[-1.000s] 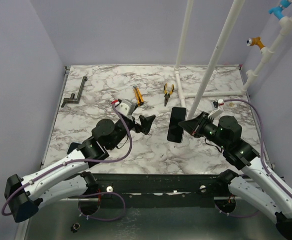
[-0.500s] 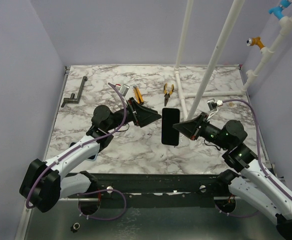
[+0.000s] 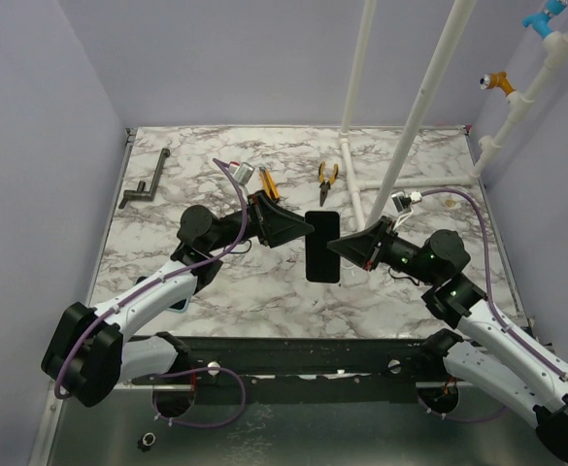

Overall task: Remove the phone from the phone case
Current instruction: Place the phone at the center of the board.

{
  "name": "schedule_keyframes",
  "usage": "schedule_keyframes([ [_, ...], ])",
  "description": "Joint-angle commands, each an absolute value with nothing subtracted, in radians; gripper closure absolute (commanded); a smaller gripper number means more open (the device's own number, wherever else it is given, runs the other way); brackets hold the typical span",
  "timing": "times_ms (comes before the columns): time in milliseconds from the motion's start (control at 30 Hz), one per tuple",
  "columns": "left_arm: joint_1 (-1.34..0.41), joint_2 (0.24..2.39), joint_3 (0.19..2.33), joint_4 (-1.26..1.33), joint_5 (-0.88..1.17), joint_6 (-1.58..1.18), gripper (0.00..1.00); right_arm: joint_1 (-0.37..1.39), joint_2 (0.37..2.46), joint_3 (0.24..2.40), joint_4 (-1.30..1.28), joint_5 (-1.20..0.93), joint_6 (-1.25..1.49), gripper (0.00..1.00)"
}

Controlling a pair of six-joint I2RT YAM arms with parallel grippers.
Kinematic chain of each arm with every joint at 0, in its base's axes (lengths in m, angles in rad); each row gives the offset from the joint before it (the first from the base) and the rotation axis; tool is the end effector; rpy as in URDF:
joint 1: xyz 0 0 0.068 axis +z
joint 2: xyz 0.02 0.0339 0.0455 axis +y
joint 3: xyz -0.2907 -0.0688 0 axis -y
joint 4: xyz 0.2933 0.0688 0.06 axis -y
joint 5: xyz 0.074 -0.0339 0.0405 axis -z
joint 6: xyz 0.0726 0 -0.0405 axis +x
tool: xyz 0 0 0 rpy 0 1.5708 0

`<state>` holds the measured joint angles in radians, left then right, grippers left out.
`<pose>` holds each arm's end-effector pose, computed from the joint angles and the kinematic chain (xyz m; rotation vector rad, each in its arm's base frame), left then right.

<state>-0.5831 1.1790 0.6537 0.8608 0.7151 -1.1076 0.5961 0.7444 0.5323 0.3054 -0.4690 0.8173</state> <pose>0.2363 -0.2129 0.3294 0.3486 1.5450 -1.8240 0.1833 0.1640 0.3203 -0.2439 1.6599 1.4518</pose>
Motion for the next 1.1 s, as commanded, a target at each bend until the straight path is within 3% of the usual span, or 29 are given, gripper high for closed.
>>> schedule_keyframes([
  [0,-0.593,1.193,0.635,0.9,0.722,-1.114,0.41,0.597,0.758,0.525,0.44,-0.502,0.856,1.0],
  [133,-0.6,1.201,0.633,0.899,0.71,-1.115,0.51,0.597,0.781,0.522,0.468,-0.508,0.873,1.0],
  [833,-0.627,1.221,0.645,0.897,0.694,-1.115,0.83,0.597,0.797,0.509,0.476,-0.505,0.885,1.0],
  [1067,-0.629,1.208,0.631,0.892,0.666,-1.106,1.0,0.597,0.787,0.513,0.44,-0.497,0.887,0.99],
])
